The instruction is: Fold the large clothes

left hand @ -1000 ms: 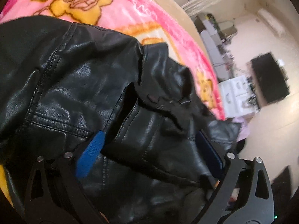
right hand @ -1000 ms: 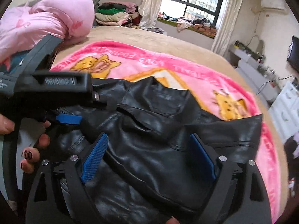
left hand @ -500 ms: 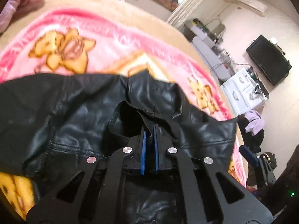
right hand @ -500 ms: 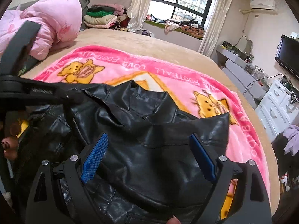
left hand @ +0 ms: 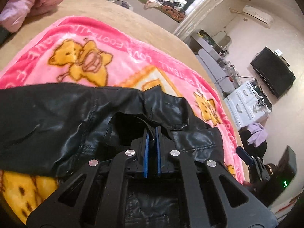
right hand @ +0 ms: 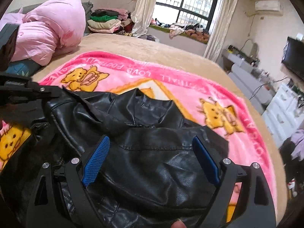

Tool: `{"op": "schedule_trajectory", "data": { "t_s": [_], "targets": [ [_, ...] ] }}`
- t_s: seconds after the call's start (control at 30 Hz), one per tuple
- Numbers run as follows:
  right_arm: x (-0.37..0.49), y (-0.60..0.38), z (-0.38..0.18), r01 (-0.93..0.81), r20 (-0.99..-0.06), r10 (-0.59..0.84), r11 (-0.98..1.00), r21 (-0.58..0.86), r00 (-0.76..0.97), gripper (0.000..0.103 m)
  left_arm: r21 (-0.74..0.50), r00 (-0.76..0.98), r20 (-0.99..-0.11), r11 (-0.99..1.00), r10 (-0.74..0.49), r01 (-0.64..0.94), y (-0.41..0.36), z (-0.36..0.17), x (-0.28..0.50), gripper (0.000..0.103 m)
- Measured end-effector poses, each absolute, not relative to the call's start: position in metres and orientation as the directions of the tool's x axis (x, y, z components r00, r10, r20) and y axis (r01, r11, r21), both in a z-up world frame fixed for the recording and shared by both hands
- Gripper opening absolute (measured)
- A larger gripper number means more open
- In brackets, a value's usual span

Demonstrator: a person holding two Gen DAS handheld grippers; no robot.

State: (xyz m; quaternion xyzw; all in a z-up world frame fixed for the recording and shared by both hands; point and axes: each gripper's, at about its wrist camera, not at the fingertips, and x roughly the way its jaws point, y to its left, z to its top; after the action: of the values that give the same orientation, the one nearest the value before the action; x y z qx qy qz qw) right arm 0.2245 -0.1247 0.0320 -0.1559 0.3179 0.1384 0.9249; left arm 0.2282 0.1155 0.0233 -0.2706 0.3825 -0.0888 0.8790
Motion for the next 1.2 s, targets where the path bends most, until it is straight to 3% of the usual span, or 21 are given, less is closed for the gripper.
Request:
{"op": "schedule_trajectory", "data": {
  "t_s": [0.23, 0.3, 0.37, 0.4, 0.57, 0.6, 0.63, 0.67, 0.77, 0.83, 0.87, 0.97, 1.07, 1.2],
  "targets": [
    [0.268, -0.195, 0.004, -0.195, -0.695, 0.117, 0.980, -0.034, 0.710, 0.088, -0.420, 0.620, -0.739, 0.900, -0.264, -0.117, 0.117, -0.014, 0.220, 0.007],
    [0.277, -0.217, -0.004, -0.131, -0.713, 0.085, 0.991, -0.010, 0.696, 0.088, -0.421, 0.619, -0.746, 0.894, -0.246, -0.152, 0.124, -0.020, 0.221, 0.028],
    [0.285, -0.244, -0.009, -0.065, -0.723, 0.082, 0.997, 0.052, 0.686, 0.088, -0.435, 0.629, -0.738, 0.885, -0.245, -0.166, 0.131, -0.021, 0.224, 0.066],
    [0.287, -0.255, -0.010, -0.042, -0.720, 0.091, 0.995, 0.086, 0.688, 0.087, -0.455, 0.626, -0.735, 0.874, -0.260, -0.171, 0.134, -0.024, 0.226, 0.076],
    [0.297, -0.286, -0.007, 0.039, -0.714, 0.090, 0.986, 0.162, 0.694, 0.087, -0.520, 0.561, -0.750, 0.837, -0.352, -0.169, 0.128, -0.045, 0.251, 0.084],
    [0.297, -0.289, -0.006, 0.037, -0.709, 0.092, 0.986, 0.164, 0.699, 0.087, -0.506, 0.557, -0.757, 0.846, -0.342, -0.167, 0.123, -0.045, 0.254, 0.084],
    [0.297, -0.289, -0.005, 0.032, -0.704, 0.096, 0.986, 0.166, 0.704, 0.087, -0.483, 0.555, -0.765, 0.862, -0.328, -0.156, 0.116, -0.045, 0.257, 0.069],
    [0.296, -0.289, -0.005, 0.028, -0.701, 0.094, 0.987, 0.161, 0.707, 0.087, -0.438, 0.554, -0.781, 0.885, -0.288, -0.156, 0.110, -0.044, 0.259, 0.044],
    [0.293, -0.285, 0.001, -0.006, -0.684, 0.113, 0.988, 0.157, 0.721, 0.080, -0.361, 0.599, -0.768, 0.925, -0.225, -0.117, 0.097, -0.024, 0.253, 0.031],
    [0.291, -0.284, 0.008, -0.023, -0.664, 0.121, 0.988, 0.155, 0.738, 0.079, -0.365, 0.672, -0.705, 0.928, -0.227, -0.070, 0.093, 0.005, 0.240, 0.024],
    [0.290, -0.283, 0.013, -0.034, -0.647, 0.131, 0.986, 0.160, 0.751, 0.078, -0.371, 0.706, -0.670, 0.927, -0.230, -0.050, 0.092, 0.017, 0.235, 0.006],
    [0.296, -0.276, 0.019, -0.066, -0.636, 0.150, 0.986, 0.155, 0.757, 0.071, -0.372, 0.765, -0.603, 0.928, -0.229, -0.016, 0.096, 0.041, 0.222, 0.003],
    [0.307, -0.268, 0.013, -0.093, -0.660, 0.158, 0.987, 0.132, 0.735, 0.059, -0.340, 0.746, -0.639, 0.939, -0.186, -0.057, 0.102, 0.031, 0.222, 0.003],
    [0.310, -0.262, 0.003, -0.110, -0.684, 0.179, 0.984, 0.143, 0.707, 0.058, -0.420, 0.698, -0.673, 0.903, -0.244, -0.089, 0.123, 0.012, 0.210, 0.002]
  ]
}}
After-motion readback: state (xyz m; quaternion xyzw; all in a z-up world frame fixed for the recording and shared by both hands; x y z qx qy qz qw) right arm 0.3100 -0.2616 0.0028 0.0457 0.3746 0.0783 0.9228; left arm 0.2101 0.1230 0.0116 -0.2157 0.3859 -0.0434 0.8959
